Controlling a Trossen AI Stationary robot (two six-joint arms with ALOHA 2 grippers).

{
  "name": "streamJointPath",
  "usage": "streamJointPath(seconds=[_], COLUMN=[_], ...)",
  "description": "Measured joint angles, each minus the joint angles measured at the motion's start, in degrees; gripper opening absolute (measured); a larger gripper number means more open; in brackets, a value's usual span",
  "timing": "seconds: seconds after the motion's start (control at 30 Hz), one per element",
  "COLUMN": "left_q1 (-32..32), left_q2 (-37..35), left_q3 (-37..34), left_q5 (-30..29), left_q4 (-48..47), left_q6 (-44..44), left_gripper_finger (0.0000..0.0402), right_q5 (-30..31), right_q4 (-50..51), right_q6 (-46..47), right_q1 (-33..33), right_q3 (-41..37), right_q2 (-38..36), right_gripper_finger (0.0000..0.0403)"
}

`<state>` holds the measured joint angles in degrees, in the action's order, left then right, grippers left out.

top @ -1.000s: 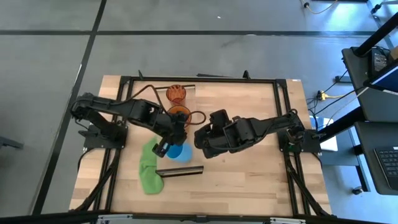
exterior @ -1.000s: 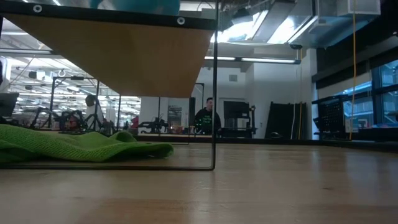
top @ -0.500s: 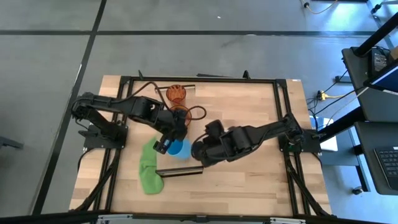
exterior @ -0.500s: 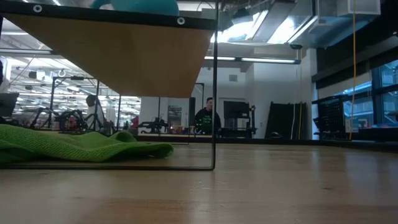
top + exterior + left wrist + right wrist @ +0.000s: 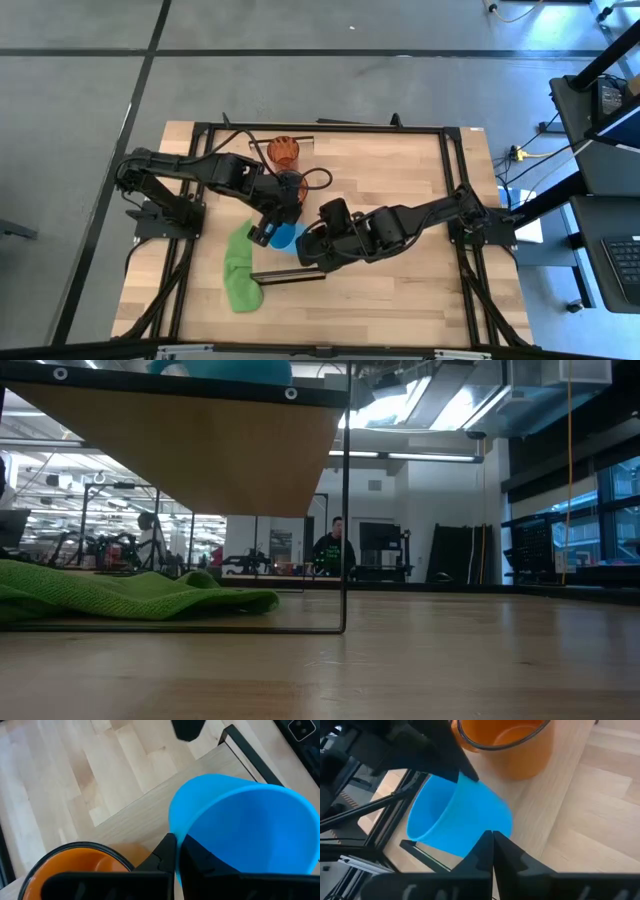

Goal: Stack small to large cups/mugs on shelf
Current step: Put the blue mug on the shelf

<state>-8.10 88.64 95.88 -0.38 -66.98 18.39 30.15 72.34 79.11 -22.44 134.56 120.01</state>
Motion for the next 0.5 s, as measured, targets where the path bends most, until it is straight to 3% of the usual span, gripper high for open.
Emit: streamJointPath(seconds=[0.5], left_q1=[0.00], left_q2=[-0.02], left_q3=[-0.02], left_q5=[-0.04], left_q4=[0.22], left_q6=[-0.22], left_gripper_finger=[0.0003], right_q5=[-3.80], right_q4=[-1.43], right_q6=[4.37], right_q1=[-0.37], right_q3=[-8.12], right_q2=[0.09], right_gripper_finger=[0.0002])
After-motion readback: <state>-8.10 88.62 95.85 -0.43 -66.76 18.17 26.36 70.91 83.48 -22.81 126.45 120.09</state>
